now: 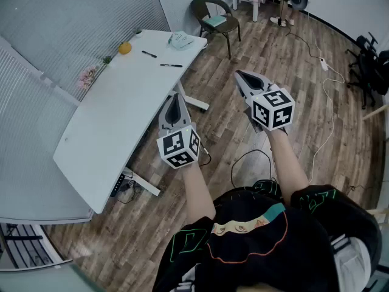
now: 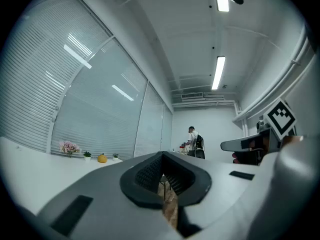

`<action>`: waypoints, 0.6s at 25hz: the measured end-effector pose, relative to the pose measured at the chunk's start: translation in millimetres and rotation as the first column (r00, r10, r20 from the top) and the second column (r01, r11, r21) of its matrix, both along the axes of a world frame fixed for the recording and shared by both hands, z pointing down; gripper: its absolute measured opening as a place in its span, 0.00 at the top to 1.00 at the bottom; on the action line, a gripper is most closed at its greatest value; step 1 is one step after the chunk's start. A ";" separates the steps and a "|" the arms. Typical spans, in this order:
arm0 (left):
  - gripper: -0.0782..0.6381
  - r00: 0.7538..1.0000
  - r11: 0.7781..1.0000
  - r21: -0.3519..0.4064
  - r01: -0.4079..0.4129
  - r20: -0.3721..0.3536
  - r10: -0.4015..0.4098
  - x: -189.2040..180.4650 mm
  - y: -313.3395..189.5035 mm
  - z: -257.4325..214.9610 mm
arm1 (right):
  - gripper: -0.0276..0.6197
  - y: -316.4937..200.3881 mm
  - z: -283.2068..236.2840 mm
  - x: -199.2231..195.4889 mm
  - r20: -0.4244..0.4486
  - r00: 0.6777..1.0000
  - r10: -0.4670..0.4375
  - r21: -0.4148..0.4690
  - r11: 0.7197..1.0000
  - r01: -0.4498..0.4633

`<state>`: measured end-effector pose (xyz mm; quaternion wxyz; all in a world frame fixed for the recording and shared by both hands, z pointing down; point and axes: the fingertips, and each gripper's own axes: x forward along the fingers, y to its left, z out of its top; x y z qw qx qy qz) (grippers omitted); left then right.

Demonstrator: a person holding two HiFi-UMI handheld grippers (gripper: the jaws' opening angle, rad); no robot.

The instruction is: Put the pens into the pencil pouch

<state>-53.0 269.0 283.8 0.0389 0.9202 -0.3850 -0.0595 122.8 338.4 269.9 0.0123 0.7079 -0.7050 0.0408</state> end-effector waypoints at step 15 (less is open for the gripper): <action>0.90 0.999 0.996 -0.079 0.034 -0.007 -0.034 -18.7 -34.8 10.3 | 0.95 -21.1 -0.3 10.0 0.010 1.000 0.029 -0.038 0.999 -0.029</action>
